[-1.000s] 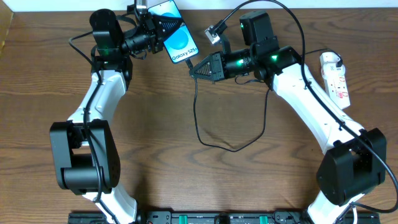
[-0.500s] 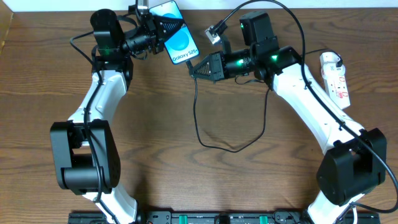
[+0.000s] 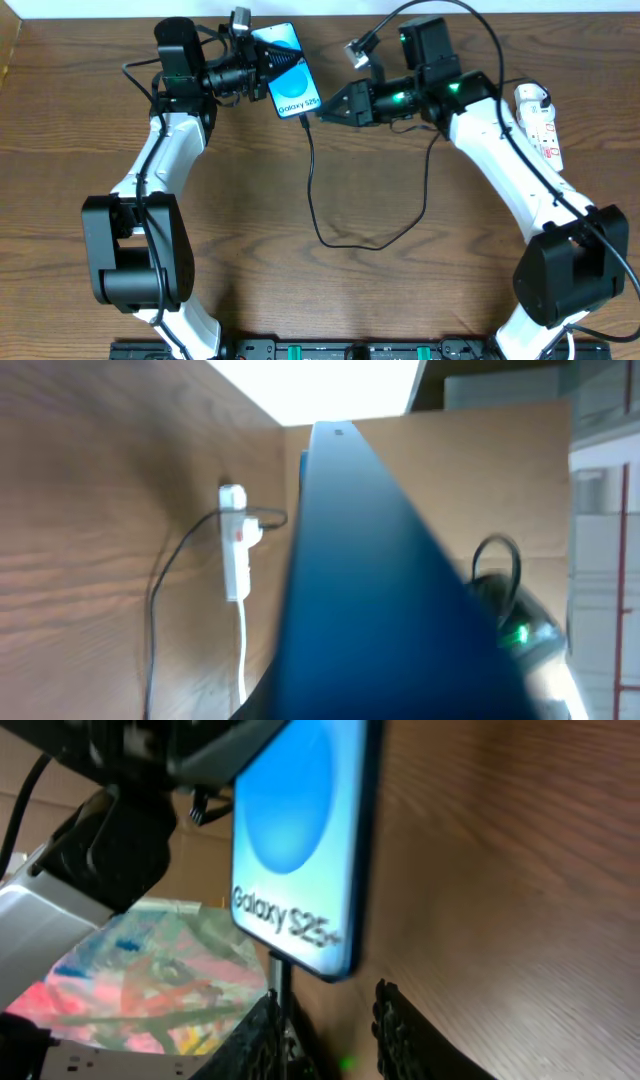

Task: Plug charger to phone and switch on socket
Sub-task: 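Release the plug and move the right gripper over the white power strip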

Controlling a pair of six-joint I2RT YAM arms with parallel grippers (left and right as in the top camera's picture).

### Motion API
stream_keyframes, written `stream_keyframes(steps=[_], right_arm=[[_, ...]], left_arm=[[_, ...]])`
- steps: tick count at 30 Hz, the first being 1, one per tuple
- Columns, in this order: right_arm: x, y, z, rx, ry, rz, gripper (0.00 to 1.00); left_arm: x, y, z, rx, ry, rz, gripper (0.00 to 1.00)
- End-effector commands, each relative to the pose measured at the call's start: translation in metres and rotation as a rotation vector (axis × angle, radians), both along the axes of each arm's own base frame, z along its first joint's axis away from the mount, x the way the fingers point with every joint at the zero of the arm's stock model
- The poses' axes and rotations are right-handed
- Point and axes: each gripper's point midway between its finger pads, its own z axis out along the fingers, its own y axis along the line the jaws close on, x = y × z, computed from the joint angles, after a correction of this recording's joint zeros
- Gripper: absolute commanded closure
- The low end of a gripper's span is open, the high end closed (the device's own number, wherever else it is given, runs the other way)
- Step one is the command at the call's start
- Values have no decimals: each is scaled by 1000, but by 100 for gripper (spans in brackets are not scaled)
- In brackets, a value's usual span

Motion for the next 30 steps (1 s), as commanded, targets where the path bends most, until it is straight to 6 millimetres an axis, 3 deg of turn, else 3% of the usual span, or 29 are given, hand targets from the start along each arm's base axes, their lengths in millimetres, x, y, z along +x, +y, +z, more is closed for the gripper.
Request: stream_keyframes(steps=[1, 10, 16, 19, 25, 30], right_arm=[[8, -23, 9, 4, -54, -11, 73], [19, -84, -45, -294, -1, -152, 75], [16, -117, -75, -513, 35, -223, 92], [18, -128, -78, -550, 37, -244, 99], [27, -166, -65, -556, 30, -338, 99], [35, -217, -49, -568, 16, -458, 99]], left_arm=[[-19, -2, 15, 36, -159, -89, 93], [-35, -9, -42, 191, -53, -81, 93], [-56, -38, -70, 315, -28, -144, 93], [-68, -60, -72, 327, -49, -202, 93], [-92, -102, -72, 328, -83, -306, 93], [-97, -109, -72, 330, -90, -323, 93]])
